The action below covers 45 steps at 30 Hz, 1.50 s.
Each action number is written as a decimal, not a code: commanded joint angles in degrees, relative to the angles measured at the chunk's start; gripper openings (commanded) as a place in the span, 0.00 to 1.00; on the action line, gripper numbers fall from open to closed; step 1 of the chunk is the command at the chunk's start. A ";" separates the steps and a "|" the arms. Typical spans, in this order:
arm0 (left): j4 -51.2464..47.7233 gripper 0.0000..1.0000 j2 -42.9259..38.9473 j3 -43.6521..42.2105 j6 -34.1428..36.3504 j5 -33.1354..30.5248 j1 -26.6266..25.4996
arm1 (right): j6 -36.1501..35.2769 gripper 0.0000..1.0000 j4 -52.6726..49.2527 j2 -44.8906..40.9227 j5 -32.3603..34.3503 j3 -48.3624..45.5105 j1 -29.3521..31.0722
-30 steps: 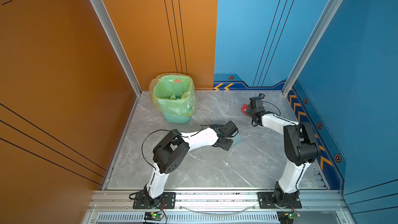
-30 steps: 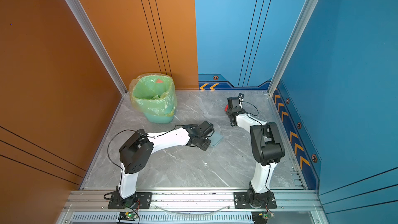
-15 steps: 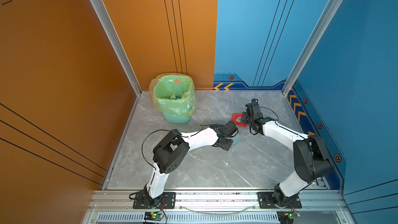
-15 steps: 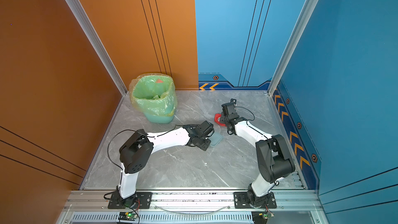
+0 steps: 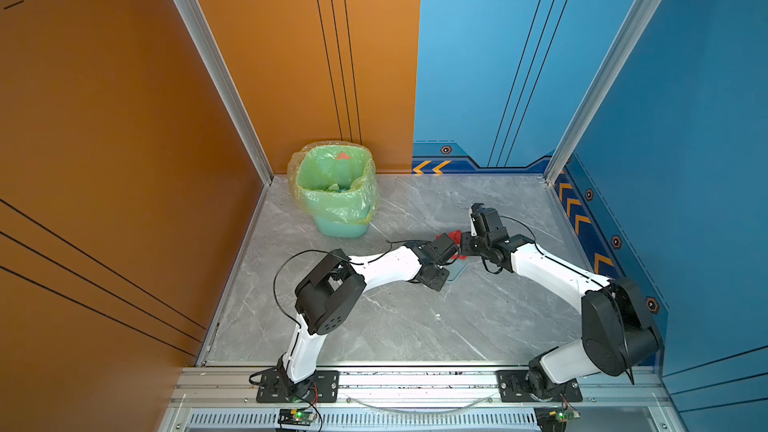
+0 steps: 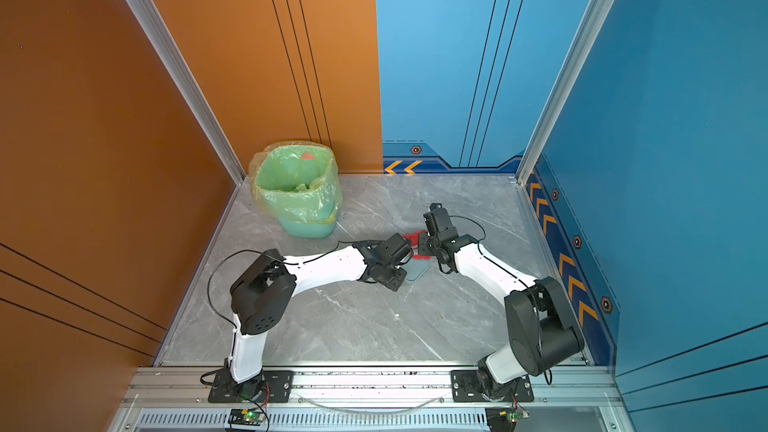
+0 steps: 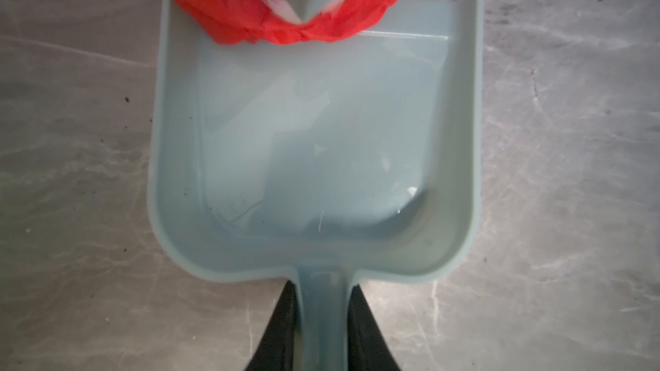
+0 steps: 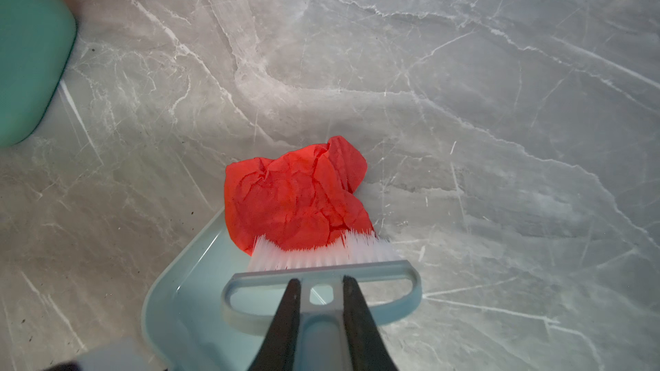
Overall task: Sweep away the paper scraps from the table
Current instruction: 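Sweep the red scrap toward the robot into the dustpan with the right brush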
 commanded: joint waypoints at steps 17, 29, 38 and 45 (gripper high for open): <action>-1.48 0.00 -0.94 -1.43 -0.22 -0.74 0.59 | -2.13 0.00 -6.20 -11.84 -6.09 -0.24 -5.06; -1.48 0.00 -1.29 -1.65 -0.47 -0.94 0.50 | 2.47 0.00 -5.45 -4.75 4.78 7.94 -13.33; -1.48 0.00 -1.29 -1.81 -0.75 -1.00 0.43 | 2.49 0.00 -3.99 5.29 5.13 12.65 -12.04; -1.48 0.00 -1.31 -2.06 -0.83 -1.18 0.34 | 1.02 0.00 -3.85 7.62 5.19 12.46 -8.65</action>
